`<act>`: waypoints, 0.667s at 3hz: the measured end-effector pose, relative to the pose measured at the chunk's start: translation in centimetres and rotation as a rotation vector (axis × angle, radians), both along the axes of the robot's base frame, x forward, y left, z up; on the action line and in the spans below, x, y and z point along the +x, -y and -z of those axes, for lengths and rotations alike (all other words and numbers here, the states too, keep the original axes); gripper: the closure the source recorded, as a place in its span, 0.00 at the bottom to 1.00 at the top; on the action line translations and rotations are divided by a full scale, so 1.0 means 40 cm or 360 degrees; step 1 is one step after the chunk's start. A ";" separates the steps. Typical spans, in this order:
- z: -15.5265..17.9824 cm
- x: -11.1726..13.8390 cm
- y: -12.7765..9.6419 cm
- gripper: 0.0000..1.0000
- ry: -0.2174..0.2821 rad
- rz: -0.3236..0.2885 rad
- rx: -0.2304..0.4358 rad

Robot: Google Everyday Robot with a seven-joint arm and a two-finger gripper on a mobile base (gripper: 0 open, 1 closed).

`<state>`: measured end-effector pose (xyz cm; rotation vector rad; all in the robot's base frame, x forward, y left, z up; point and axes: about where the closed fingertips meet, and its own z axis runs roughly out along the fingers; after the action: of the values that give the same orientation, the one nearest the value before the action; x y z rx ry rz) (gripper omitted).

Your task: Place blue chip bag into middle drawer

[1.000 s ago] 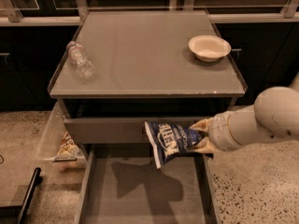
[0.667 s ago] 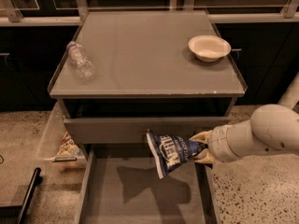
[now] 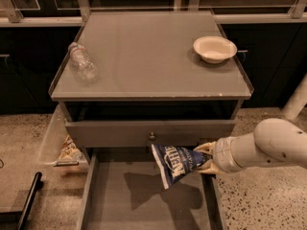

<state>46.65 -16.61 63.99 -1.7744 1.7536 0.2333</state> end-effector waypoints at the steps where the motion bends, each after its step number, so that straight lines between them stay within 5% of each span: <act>1: 0.034 0.005 -0.011 1.00 -0.0018 -0.0005 0.0007; 2: 0.162 0.026 -0.029 1.00 -0.0068 0.0035 0.0004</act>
Offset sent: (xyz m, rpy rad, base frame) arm 0.0372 0.0172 -0.1364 0.0029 0.0444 -0.0931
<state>47.71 -15.45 57.51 -1.7594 1.8010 0.2659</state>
